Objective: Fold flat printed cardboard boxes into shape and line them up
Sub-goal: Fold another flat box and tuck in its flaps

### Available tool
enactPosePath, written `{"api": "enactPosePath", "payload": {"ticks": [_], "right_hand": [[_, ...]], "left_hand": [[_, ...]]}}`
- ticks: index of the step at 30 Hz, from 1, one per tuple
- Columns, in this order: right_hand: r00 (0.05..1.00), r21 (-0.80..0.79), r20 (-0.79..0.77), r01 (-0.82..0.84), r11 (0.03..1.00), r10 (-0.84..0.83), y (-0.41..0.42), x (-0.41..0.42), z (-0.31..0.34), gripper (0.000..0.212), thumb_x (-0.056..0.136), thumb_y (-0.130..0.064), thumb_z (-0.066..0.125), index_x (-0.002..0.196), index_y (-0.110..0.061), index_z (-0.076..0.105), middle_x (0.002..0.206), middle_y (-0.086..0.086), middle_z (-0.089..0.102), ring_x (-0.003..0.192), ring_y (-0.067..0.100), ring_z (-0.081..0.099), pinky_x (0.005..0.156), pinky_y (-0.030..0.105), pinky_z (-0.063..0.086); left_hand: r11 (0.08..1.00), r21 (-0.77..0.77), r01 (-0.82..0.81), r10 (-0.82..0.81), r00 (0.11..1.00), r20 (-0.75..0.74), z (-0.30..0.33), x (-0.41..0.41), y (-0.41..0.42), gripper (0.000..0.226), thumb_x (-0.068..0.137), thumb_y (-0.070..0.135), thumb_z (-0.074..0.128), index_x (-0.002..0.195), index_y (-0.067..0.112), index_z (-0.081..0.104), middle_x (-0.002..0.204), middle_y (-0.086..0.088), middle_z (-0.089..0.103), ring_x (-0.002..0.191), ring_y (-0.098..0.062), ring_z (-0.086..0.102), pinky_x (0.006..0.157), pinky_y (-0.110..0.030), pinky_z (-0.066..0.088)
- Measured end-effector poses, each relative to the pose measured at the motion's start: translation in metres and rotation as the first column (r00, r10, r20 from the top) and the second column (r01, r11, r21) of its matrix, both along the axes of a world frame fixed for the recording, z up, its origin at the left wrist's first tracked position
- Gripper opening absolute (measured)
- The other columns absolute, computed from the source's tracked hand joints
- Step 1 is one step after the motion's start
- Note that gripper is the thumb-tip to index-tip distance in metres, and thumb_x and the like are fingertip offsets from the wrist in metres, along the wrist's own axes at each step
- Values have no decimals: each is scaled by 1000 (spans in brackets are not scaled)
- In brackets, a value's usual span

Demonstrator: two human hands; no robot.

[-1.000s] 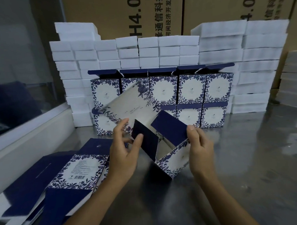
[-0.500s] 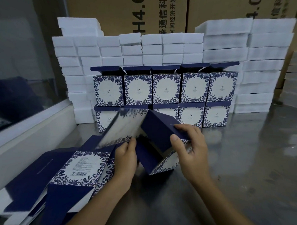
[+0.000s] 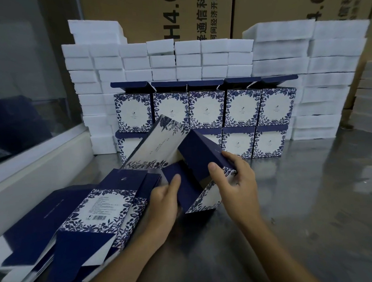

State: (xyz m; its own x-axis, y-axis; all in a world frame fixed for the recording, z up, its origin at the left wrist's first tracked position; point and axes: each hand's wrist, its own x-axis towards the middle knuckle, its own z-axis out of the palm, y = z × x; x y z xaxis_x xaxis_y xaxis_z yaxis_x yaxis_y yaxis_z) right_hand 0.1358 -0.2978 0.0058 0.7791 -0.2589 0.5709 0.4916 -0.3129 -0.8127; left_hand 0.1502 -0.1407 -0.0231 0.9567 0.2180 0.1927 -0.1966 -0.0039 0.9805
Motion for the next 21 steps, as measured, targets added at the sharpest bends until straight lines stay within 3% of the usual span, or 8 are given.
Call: {"api": "enactPosePath", "payload": {"ticks": [4,9,11,14,16,19,21], "right_hand": [[1000,-81,-17,10,997,-12,2,-3,-2,72,69,-77,54,128,-37,56,133,-12,50,132,5,36,111,32,36],[998,-58,-14,53,997,-54,4,-2,-3,73,70,-78,52,128,-35,56,131,-14,51,130,5,36,108,27,34],[997,-2,-6,82,997,-82,1,0,-3,68,71,-78,51,125,-36,55,124,-16,53,128,8,40,107,28,35],[996,-3,-8,83,997,-83,0,3,-5,67,71,-79,52,125,-39,54,125,-16,52,129,8,39,108,30,37],[996,-30,-11,84,996,-85,2,3,-8,72,71,-80,52,129,-38,55,131,-14,51,131,8,37,109,31,36],[996,-3,-9,92,996,-92,0,4,-8,69,72,-80,51,126,-37,56,128,-13,54,129,9,41,108,34,38],[996,60,-22,84,995,-83,-5,7,-7,68,72,-82,50,122,-36,59,123,-13,58,124,13,49,105,40,43]], "left_hand": [[990,92,-103,106,994,-31,-4,-2,-4,57,99,29,54,48,24,27,45,3,25,49,-17,27,56,-36,26],[996,-48,72,-73,997,-20,-1,-8,-5,43,96,35,58,67,3,57,54,-10,47,49,-20,43,46,-27,32],[991,19,136,-136,990,24,-3,-11,-7,40,96,31,58,66,5,53,51,-8,45,44,-17,43,44,-25,32],[978,198,61,-76,995,68,-7,-11,-9,45,100,24,52,60,8,42,47,-9,33,38,-16,36,43,-24,29],[975,220,34,-52,996,79,-8,-11,-8,46,100,22,52,58,9,39,45,-7,31,36,-14,34,42,-23,28],[982,181,60,-78,993,91,-9,-9,-6,49,100,35,51,58,13,42,45,-2,41,41,-13,42,44,-25,33],[989,134,57,-72,991,114,-10,-8,-5,45,97,49,49,67,16,53,58,-1,55,51,-12,52,46,-24,41]]}}
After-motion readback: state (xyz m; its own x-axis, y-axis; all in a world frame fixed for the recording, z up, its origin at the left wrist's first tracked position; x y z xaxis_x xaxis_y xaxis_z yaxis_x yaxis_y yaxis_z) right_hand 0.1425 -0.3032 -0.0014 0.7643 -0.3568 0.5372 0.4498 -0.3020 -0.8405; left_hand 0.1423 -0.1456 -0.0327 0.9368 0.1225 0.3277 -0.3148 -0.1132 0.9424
